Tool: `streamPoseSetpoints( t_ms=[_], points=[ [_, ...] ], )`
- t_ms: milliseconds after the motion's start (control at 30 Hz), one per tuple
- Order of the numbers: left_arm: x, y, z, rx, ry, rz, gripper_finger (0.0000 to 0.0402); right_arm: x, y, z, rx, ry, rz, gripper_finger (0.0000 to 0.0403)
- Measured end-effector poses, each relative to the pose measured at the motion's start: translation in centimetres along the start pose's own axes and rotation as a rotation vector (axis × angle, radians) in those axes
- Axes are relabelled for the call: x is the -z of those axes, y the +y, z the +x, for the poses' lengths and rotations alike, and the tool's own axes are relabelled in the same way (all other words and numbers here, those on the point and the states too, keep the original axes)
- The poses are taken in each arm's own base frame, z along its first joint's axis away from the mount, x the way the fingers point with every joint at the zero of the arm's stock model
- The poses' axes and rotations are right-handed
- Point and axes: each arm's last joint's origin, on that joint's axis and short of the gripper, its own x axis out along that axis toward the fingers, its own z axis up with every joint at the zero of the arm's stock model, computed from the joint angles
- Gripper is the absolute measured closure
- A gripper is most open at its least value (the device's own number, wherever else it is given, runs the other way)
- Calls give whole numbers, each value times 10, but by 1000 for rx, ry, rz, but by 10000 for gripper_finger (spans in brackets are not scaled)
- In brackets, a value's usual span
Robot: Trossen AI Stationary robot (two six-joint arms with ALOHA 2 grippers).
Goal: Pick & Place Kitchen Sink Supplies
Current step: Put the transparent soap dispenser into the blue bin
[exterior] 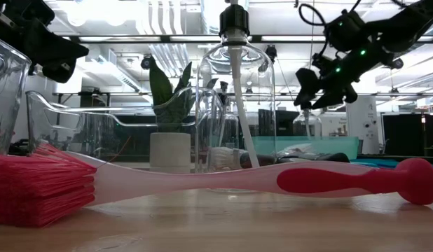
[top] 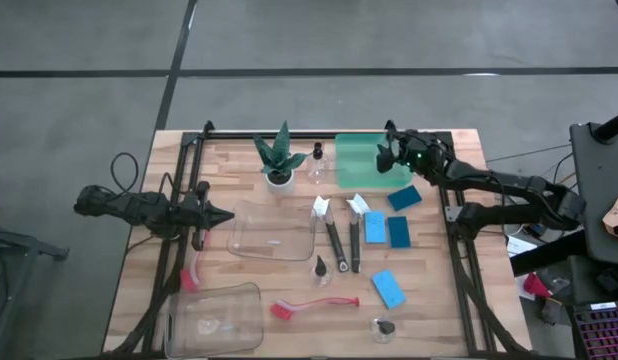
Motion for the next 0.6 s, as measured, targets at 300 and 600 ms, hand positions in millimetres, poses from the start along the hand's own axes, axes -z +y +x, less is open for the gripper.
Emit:
streamPoseSetpoints(
  t_ms=[300, 600],
  points=[
    [0, 0, 0, 0, 0, 0, 401, 3, -2, -35, -53, 65, 8, 76],
    [0, 0, 0, 0, 0, 0, 401, 3, 15, -74, -568, 132, -25, 76]
  ],
)
